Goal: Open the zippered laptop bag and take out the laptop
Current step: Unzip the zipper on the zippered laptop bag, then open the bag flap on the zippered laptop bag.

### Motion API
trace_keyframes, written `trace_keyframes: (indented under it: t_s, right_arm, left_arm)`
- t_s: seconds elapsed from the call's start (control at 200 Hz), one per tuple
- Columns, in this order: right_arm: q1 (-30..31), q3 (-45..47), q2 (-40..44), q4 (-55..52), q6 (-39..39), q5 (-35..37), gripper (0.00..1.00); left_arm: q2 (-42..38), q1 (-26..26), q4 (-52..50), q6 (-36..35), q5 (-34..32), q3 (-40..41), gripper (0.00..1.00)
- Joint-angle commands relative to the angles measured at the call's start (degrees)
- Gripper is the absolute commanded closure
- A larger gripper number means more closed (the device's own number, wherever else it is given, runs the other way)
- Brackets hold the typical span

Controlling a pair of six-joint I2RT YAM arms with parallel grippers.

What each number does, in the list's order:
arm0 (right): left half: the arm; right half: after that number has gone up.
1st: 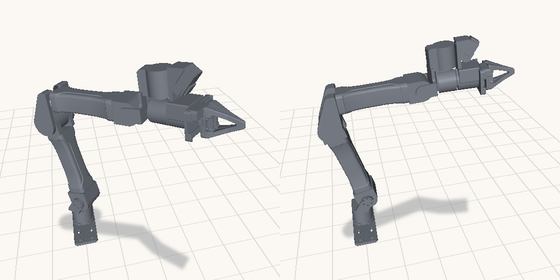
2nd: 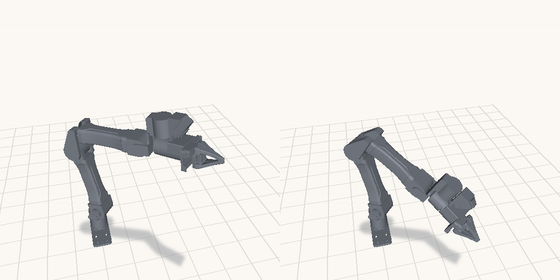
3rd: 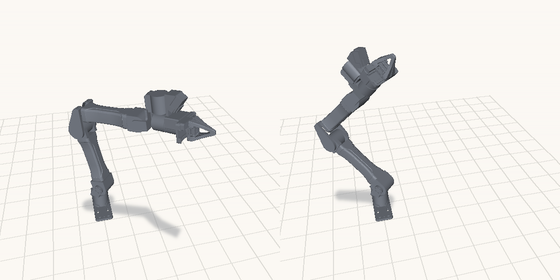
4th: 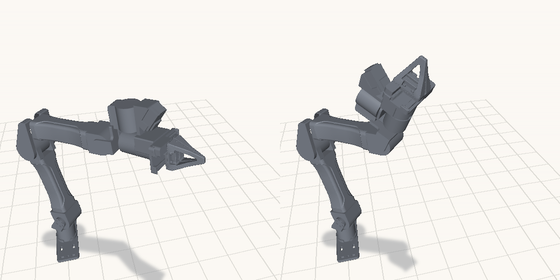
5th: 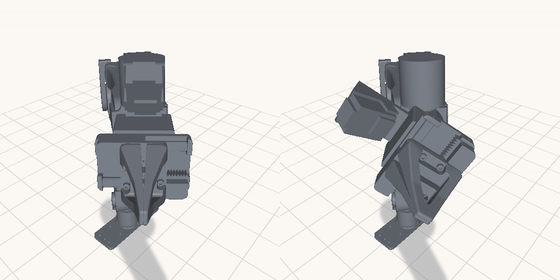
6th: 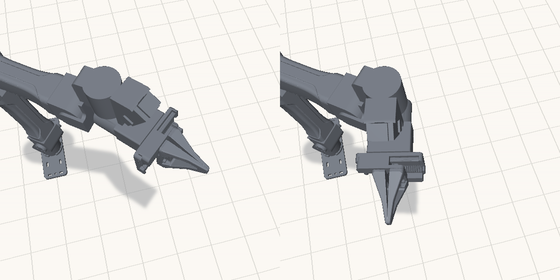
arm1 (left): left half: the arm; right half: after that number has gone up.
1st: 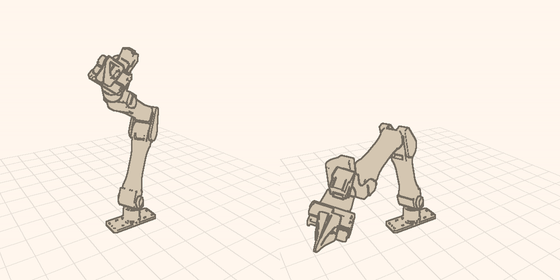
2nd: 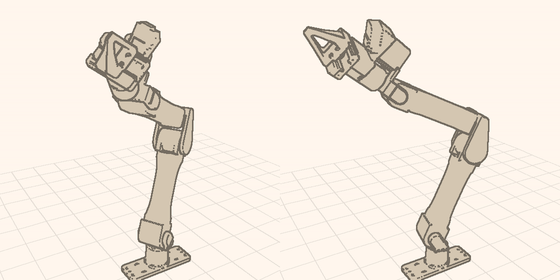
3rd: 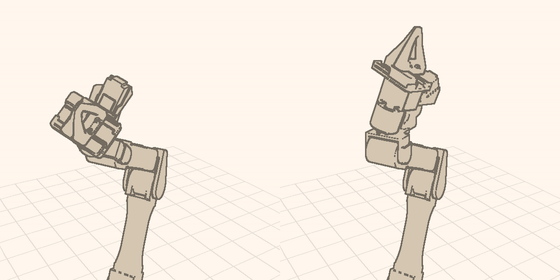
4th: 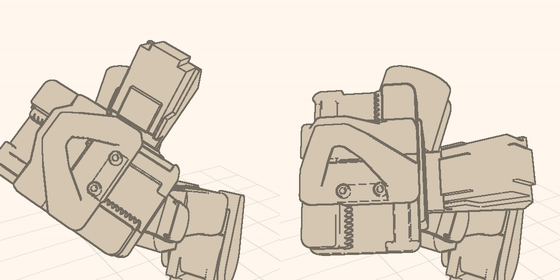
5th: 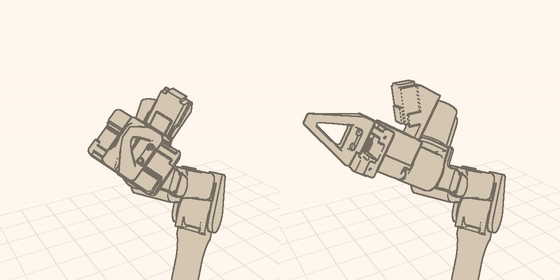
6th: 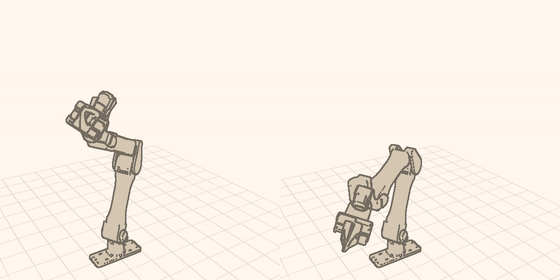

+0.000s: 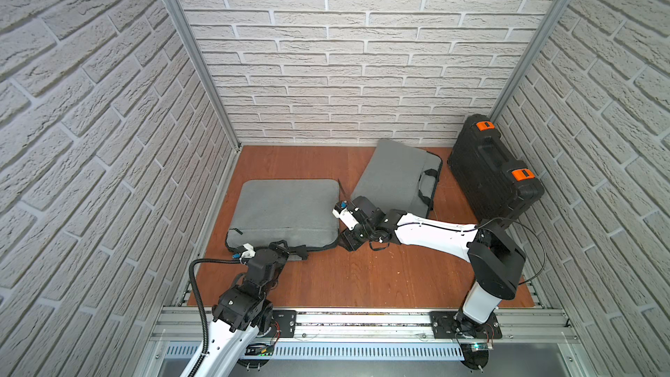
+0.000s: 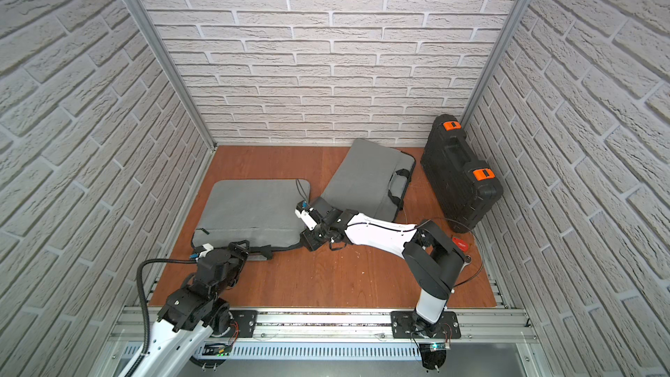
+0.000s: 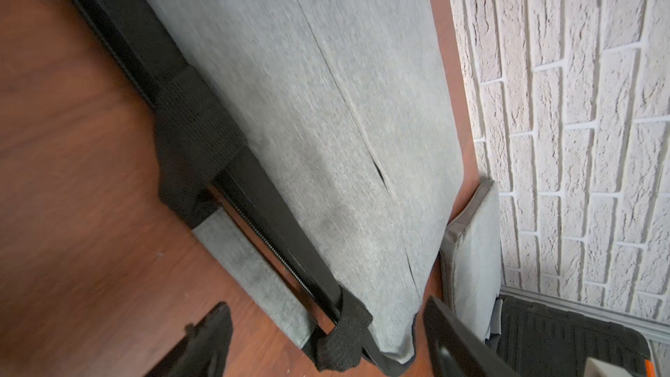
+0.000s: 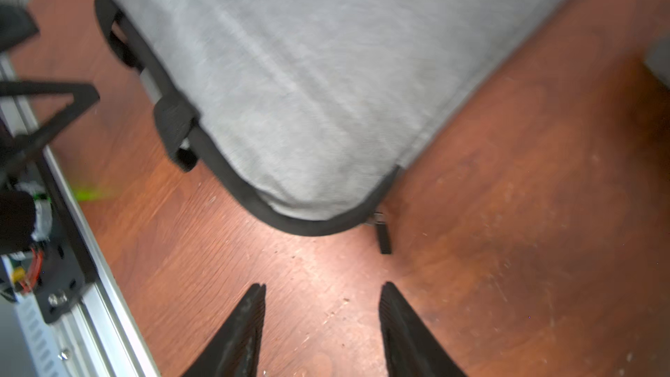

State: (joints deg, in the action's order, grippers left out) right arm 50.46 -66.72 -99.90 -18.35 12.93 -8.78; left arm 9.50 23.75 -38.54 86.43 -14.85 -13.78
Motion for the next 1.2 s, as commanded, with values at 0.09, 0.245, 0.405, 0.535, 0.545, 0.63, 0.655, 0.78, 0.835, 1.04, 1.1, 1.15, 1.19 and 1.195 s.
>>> trace_keyframes:
  t_s: [0.09,0.245,0.405,0.535,0.545,0.63,0.655,0.78,0.835,1.04,1.1,1.15,1.19,1.195]
  right_arm:
    - [5.83,-5.88,-3.11,-1.38,-8.70,4.21,0.40]
    - [9.02,-10.73,-7.22,-3.19,-10.04,5.55,0.38]
    - [10.95,-12.93,-11.36,-1.94,-4.18,0.87,0.38]
    - [11.42,-12.86,-15.03,0.81,1.08,-1.39,0.39]
    - [11.42,-12.83,-15.34,1.02,1.38,-1.41,0.39]
    - [11.45,-13.15,-17.16,2.80,4.26,-2.75,0.40]
    - [11.46,-13.31,-17.65,3.57,5.05,-3.27,0.40]
    - [11.47,-15.55,-20.73,6.10,8.60,-3.90,0.39]
    - [11.47,-17.25,-22.48,6.22,9.90,-3.03,0.39]
    - [11.25,-24.06,-27.44,5.15,12.74,0.00,0.48]
    - [11.15,-25.87,-28.18,4.05,13.09,0.60,0.69]
    - [11.07,-26.50,-27.69,3.93,13.00,0.86,0.85]
    - [11.08,-26.98,-26.98,3.70,12.58,0.85,0.93]
    - [11.07,-27.02,-26.91,3.68,12.53,0.81,0.94]
  left_arm:
    - [0.30,-5.48,-6.79,-7.02,1.75,-4.43,0.10]
    - [4.78,-9.69,-4.24,-9.52,5.12,-4.96,0.08]
    - [10.26,-13.25,-2.23,-11.31,7.70,-6.01,0.05]
    - [11.21,-14.24,-2.28,-11.38,7.28,-6.38,0.04]
    - [11.17,-14.32,-2.42,-11.31,7.18,-6.40,0.04]
    - [10.18,-14.60,-3.39,-10.92,6.47,-6.28,0.04]
    - [9.74,-14.69,-3.79,-10.82,6.19,-6.26,0.04]
    - [7.33,-14.81,-6.22,-10.41,4.66,-6.35,0.04]
    - [6.32,-14.93,-7.13,-10.33,4.17,-6.50,0.04]
    - [3.71,-14.96,-9.68,-10.32,3.46,-6.89,0.04]
    - [3.13,-14.96,-10.11,-10.32,3.45,-6.86,0.04]
    - [2.69,-15.05,-10.55,-10.25,3.38,-6.70,0.04]
    - [2.41,-15.05,-10.97,-10.23,3.18,-6.65,0.04]
    - [2.39,-15.05,-11.00,-10.28,3.17,-6.68,0.04]
